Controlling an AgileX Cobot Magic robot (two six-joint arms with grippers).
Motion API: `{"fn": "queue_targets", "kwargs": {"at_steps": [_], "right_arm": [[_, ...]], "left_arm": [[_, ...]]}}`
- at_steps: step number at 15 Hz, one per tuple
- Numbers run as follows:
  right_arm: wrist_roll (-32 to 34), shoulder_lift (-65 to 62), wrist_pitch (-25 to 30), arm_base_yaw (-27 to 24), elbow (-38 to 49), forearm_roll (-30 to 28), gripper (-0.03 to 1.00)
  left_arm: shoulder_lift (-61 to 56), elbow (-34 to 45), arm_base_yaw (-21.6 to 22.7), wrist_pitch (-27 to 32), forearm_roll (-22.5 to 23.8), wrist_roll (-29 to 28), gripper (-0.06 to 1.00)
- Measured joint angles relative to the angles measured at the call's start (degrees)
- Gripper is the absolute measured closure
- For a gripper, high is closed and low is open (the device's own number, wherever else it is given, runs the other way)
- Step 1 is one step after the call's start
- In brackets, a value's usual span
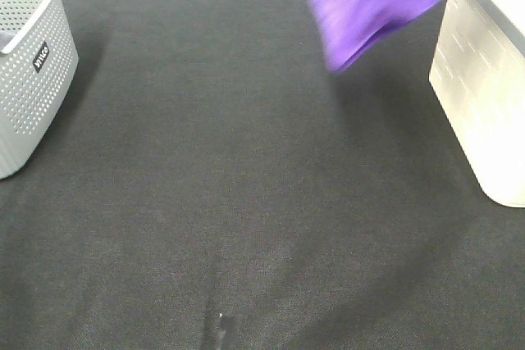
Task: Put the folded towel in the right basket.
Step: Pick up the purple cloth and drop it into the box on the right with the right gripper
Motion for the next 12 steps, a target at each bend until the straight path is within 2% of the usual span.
{"fn": "queue_targets", "kwargs": {"at_steps": [3, 4, 6, 7, 8, 11, 12], "right_arm": [[0.1, -4.7, 0.1, -14.0, -0.2, -0.1, 0.92], [0.1, -4.9, 0.1, -20.2, -0.2, 0.1, 0.92], [0.3, -4.2, 0.5, -24.6, -0.2, 0.2, 0.91], [0.6, -3.6, 0.6, -25.4, -0.2, -0.8, 0.87], [1.1, -2.9, 0.6, -25.6, -0.2, -2.3, 0.77], [1.5, -2.1, 0.6, -25.6, -0.2, -2.3, 0.21], [1.5, -2.1, 0.6, -25.6, -0.2, -2.2, 0.08]], "left_arm": [[0.0, 0.0, 0.0, 0.0, 0.0, 0.0, -0.04], [0.0, 0.0, 0.0, 0.0, 0.0, 0.0, -0.04], [0.0, 0.0, 0.0, 0.0, 0.0, 0.0, -0.04], [0.0, 0.0, 0.0, 0.0, 0.0, 0.0, -0.04], [0.0, 0.0, 0.0, 0.0, 0.0, 0.0, -0.04], [0.0, 0.0, 0.0, 0.0, 0.0, 0.0, -0.04], [0.0, 0.0, 0.0, 0.0, 0.0, 0.0, -0.04]]}}
